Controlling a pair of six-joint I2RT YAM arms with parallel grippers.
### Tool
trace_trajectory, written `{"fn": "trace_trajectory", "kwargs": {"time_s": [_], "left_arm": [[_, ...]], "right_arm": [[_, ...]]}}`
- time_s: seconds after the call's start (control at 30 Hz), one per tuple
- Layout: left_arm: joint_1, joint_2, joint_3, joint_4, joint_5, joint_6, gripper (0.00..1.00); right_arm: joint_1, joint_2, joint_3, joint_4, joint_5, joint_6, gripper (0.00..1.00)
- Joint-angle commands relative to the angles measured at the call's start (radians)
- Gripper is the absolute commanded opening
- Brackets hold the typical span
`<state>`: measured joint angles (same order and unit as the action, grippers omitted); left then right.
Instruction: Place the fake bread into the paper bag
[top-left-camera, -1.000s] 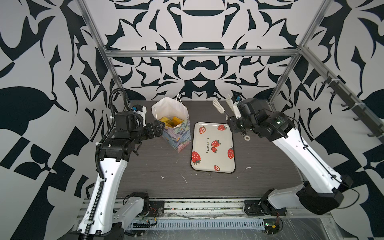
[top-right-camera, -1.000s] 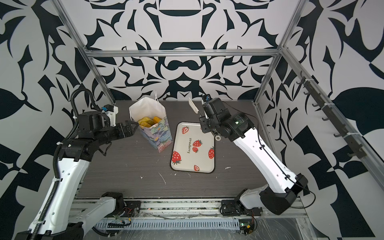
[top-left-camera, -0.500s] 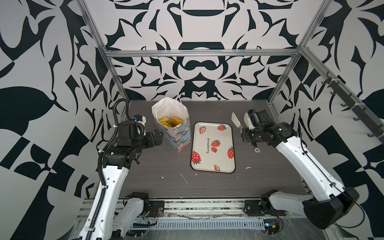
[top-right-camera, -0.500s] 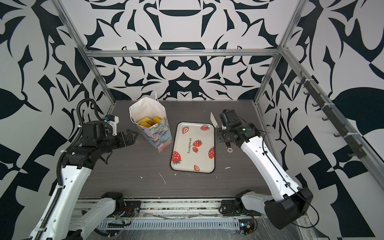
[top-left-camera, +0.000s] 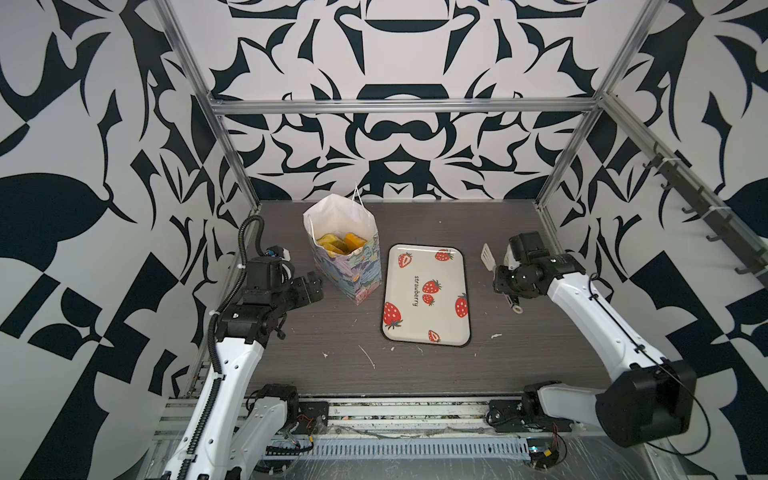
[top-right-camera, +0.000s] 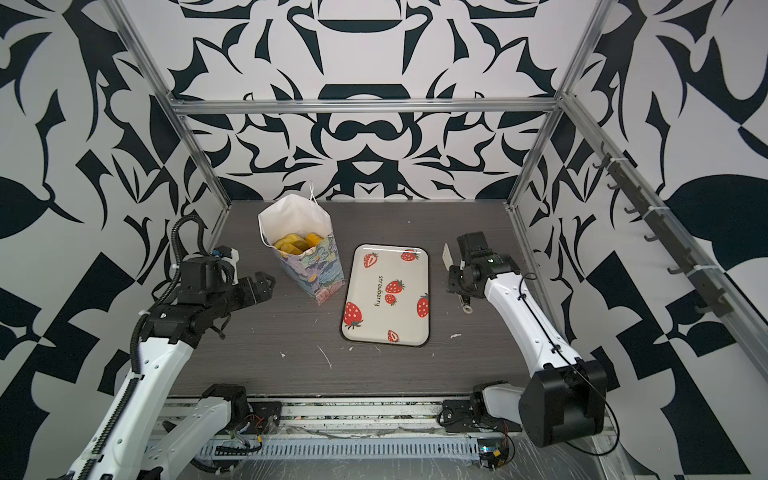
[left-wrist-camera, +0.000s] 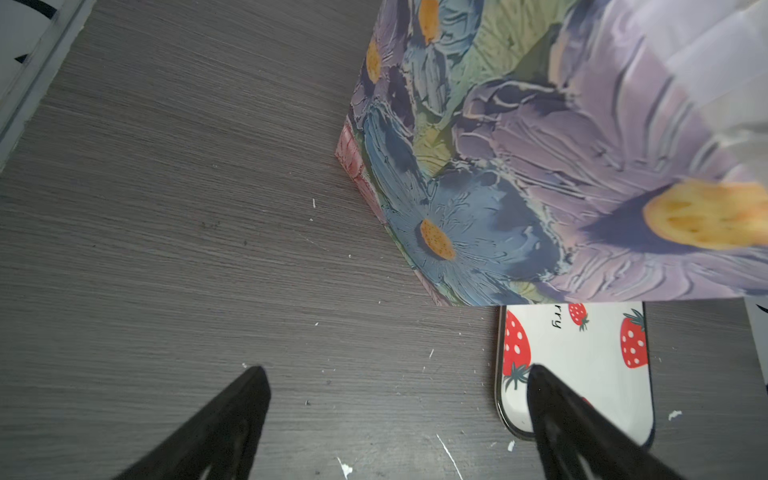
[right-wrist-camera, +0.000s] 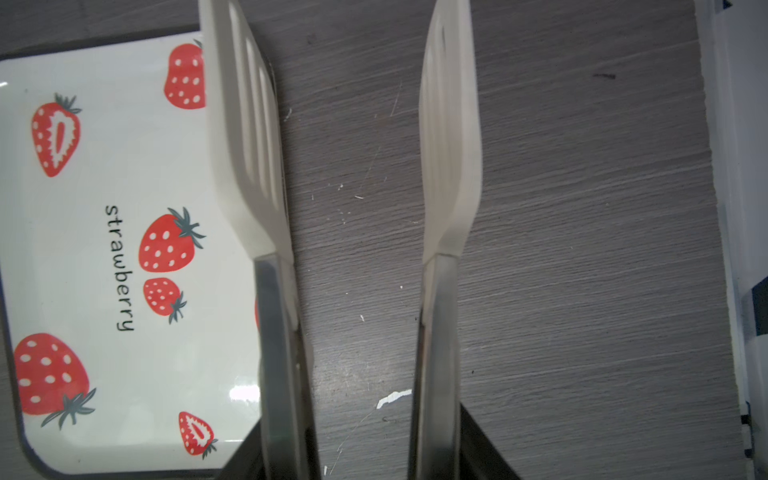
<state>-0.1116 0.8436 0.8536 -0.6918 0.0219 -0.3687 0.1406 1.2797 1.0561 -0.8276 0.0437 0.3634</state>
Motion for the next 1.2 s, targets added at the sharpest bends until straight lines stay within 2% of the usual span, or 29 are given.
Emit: {"fn": "trace_trajectory", "kwargs": {"time_s": [0.0,0.27,0.47,0.77,0.97,1.17], "left_arm": [[0.0,-0.039,-0.062,0.104,-0.025,0.002,0.99],[0.001,-0.103,-0.234,0.373,0.012,0.072,0.99],[0.0,-0.14,-0.332,0.514,0.019,0.131,0.99],[0.0,-0.152,-0.393,0.595,0.066,0.246,0.99],[0.001,-0.147,-0.411,0.634,0.05,0.278,0.99],[0.0,-0.131,-0.473,0.748,0.028,0.281,0.99]], "right_arm": [[-0.022,0.006,-0.016,0.086,-0.03,0.028,0.53],[-0.046,0.106,-0.097,0.19,-0.061,0.057,0.53],[-0.056,0.173,-0.128,0.241,-0.058,0.061,0.53],[-0.072,0.269,-0.15,0.296,-0.03,0.059,0.53],[-0.073,0.33,-0.119,0.296,-0.002,0.056,0.53],[-0.074,0.357,-0.108,0.283,0.015,0.056,0.53]]}}
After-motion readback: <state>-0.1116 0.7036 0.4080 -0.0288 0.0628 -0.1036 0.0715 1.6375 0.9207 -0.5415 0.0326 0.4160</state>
